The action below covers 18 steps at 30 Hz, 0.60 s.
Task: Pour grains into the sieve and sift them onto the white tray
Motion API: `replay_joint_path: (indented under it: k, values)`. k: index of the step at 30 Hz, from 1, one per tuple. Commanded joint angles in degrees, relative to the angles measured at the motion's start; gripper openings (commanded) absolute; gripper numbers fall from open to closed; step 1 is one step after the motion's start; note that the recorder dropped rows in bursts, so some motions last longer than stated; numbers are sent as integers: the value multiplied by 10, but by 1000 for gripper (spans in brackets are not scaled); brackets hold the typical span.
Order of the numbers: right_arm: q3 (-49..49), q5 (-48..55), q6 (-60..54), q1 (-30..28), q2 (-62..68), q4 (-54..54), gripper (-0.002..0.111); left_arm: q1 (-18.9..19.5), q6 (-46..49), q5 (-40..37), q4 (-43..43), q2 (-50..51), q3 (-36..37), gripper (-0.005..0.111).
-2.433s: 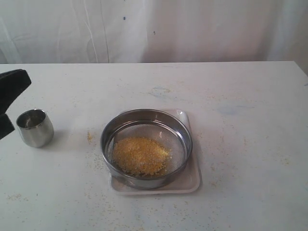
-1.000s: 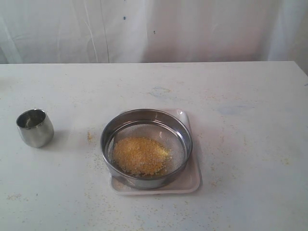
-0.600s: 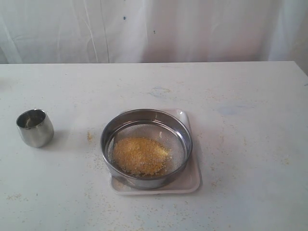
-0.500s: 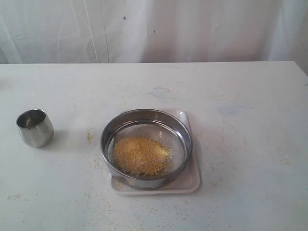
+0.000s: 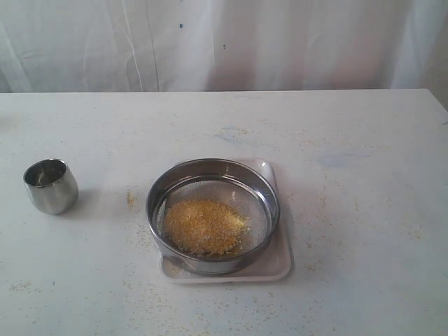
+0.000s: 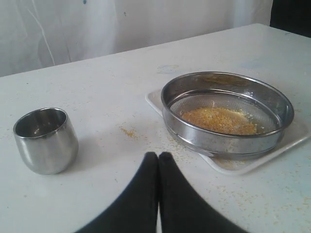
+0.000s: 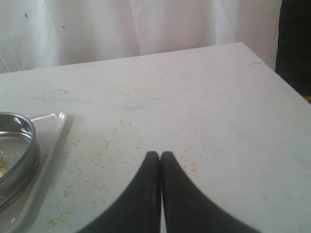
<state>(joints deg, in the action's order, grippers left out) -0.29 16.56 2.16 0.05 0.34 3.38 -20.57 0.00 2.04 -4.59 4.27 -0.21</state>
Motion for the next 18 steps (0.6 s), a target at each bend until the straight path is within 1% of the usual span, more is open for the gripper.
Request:
replay_joint_path:
  k: [1, 4, 6, 15, 18]
  values:
    - [3, -3, 1, -1, -3, -5, 0, -1, 0, -4, 3, -3, 2, 0]
    - [3, -3, 1, -1, -3, -5, 0, -1, 0, -4, 3, -4, 2, 0]
    - [3, -3, 1, -1, -3, -5, 0, 13, 0, -4, 3, -15, 2, 0]
    - [3, -4, -1, -1, -3, -8, 0, 122, 0, -4, 3, -43, 2, 0]
    - [3, -42, 9, -1, -3, -7, 0, 148, 0, -4, 3, -43, 2, 0]
